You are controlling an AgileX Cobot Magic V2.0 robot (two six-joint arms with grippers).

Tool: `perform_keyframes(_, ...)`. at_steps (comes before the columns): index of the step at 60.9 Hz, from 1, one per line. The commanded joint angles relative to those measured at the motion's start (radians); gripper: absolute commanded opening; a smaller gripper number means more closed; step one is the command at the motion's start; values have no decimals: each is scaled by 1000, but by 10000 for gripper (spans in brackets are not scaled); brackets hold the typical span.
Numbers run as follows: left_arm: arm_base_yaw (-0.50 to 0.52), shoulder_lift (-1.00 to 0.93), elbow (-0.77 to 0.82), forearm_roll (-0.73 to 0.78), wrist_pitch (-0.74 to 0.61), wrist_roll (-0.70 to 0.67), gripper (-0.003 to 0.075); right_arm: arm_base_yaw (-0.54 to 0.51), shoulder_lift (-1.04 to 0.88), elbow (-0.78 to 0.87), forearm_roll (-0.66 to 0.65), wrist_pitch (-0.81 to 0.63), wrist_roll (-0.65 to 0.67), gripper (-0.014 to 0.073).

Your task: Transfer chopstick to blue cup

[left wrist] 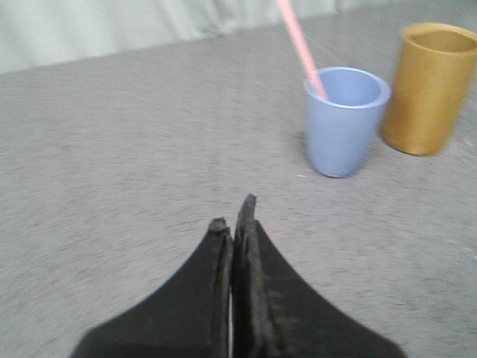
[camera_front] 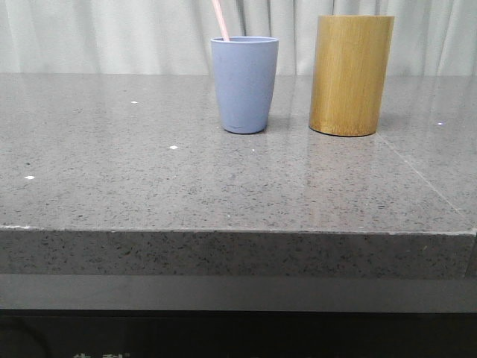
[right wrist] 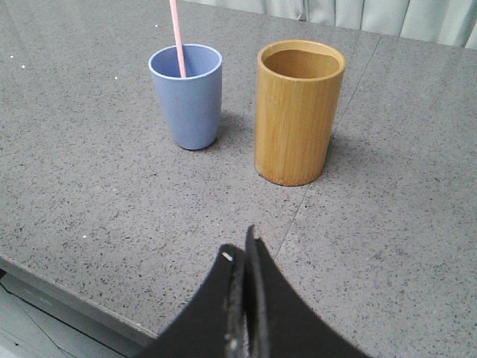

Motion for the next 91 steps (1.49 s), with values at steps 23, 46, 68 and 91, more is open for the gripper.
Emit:
perform_keyframes(23,299,-566,544,-6,-373,2,-19,-6,1,-26,-3,-77,1,-69)
perform_keyframes(46,320,-723,724,-70,-478,-2,-19,-6,1,-26,-3,-78,1,-69)
perform_keyframes(68,320,-722,724,-108,-478,-4,-19,-6,2,-26,-3,-77,1,-69)
perform_keyframes(91,320,-722,724,20,-476,-129,-19,-6,2,-26,-3,-77,1,-69)
